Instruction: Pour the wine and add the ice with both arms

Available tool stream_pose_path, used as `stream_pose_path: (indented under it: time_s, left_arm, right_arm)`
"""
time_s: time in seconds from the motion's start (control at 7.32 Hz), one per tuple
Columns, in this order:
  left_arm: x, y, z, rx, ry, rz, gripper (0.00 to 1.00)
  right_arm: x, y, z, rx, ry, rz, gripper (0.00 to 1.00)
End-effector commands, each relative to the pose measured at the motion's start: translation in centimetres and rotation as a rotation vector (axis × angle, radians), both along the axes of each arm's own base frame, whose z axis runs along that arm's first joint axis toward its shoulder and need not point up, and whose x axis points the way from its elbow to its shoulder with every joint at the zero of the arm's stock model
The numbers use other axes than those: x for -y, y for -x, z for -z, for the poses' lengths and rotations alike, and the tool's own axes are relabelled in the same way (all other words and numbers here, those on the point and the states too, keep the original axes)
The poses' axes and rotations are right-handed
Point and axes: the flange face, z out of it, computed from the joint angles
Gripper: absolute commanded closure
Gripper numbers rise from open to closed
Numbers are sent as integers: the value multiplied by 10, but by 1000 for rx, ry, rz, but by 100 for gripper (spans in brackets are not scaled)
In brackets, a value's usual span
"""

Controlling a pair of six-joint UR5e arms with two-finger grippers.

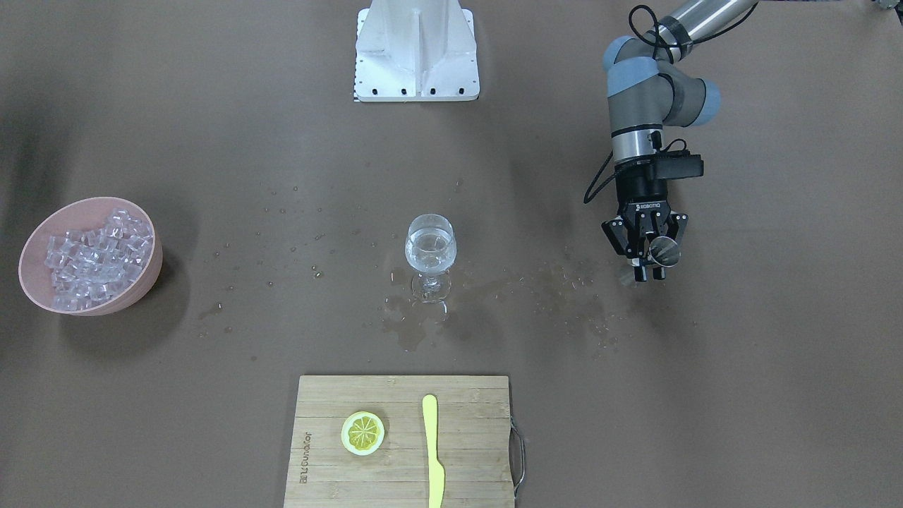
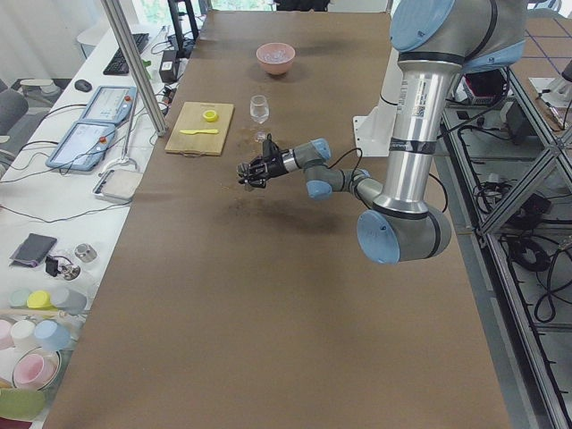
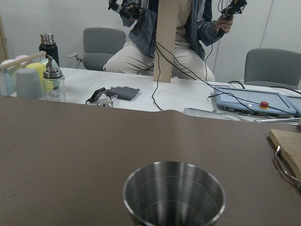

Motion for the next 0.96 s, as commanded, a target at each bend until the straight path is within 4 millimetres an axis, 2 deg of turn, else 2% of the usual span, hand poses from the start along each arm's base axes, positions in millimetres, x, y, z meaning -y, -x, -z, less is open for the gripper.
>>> stream_pose_path:
  time_s: [0.0,0.41,0.82]
  left_arm:
    - [-20,-17,-5,30,-28,15,100]
    - [-34,-24,-15,57,-37,14,100]
    - [-35,-25,-16,55,-37,13,100]
  right_arm:
    - [0,1,-1,-2,1,2,0]
    - [0,2,-1,-2,1,4,0]
    - [0,2,-1,-2,1,4,0]
